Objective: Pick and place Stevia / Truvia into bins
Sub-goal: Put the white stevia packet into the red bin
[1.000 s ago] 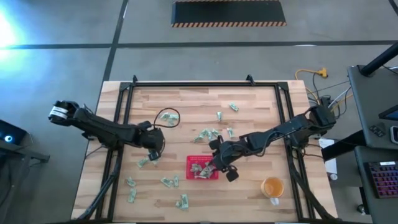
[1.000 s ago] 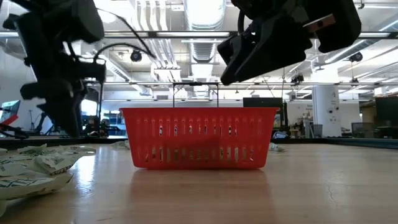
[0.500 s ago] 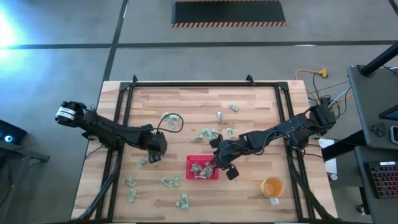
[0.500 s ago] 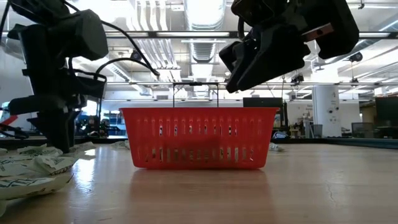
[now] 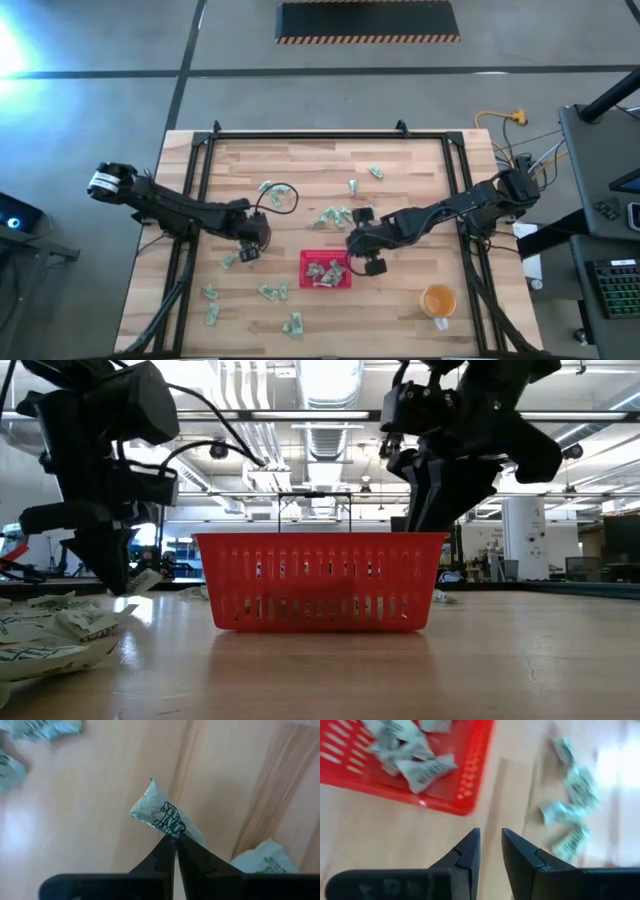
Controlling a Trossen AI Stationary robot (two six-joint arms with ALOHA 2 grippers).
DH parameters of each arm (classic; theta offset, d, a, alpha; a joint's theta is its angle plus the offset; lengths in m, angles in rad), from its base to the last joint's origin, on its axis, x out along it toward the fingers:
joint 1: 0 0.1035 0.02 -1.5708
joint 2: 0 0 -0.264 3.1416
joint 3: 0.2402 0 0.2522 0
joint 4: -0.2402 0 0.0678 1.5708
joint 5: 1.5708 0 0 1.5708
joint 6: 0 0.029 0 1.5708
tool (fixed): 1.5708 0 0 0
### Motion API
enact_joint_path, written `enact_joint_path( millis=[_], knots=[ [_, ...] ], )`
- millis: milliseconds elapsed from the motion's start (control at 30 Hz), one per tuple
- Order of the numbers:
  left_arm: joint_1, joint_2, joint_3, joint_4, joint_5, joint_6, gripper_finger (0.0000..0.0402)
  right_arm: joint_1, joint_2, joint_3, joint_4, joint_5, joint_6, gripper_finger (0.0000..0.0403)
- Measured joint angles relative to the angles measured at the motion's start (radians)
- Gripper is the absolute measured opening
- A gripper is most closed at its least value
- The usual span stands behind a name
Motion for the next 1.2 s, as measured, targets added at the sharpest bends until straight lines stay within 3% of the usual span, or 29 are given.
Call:
enact_joint_path(
  millis=[167,300,400,533,867,1200],
  knots=[
    [0.000,0.000,0.035,0.001,-0.024,0.028,0.0001,0.001,-0.003,0.005,-0.003,0.004,-0.004,0.0070],
    [-0.002,0.000,0.067,0.027,-0.028,0.048,0.0000,0.001,-0.021,-0.014,-0.032,0.109,0.016,0.0067],
    [-0.010,0.000,0.075,0.135,-0.013,0.112,0.0000,-0.001,-0.039,-0.043,-0.071,0.232,0.065,0.0064],
    [-0.015,0.001,0.075,0.366,0.083,0.249,0.0000,-0.010,-0.068,-0.086,-0.095,0.320,0.141,0.0065],
    [-0.031,0.058,0.068,0.764,0.273,0.432,0.0000,-0.068,-0.090,-0.170,-0.091,0.328,0.222,0.0061],
    [-0.031,0.208,0.117,0.783,0.299,0.478,0.0001,-0.069,-0.090,-0.194,-0.085,0.327,0.243,0.0064]
  ],
)
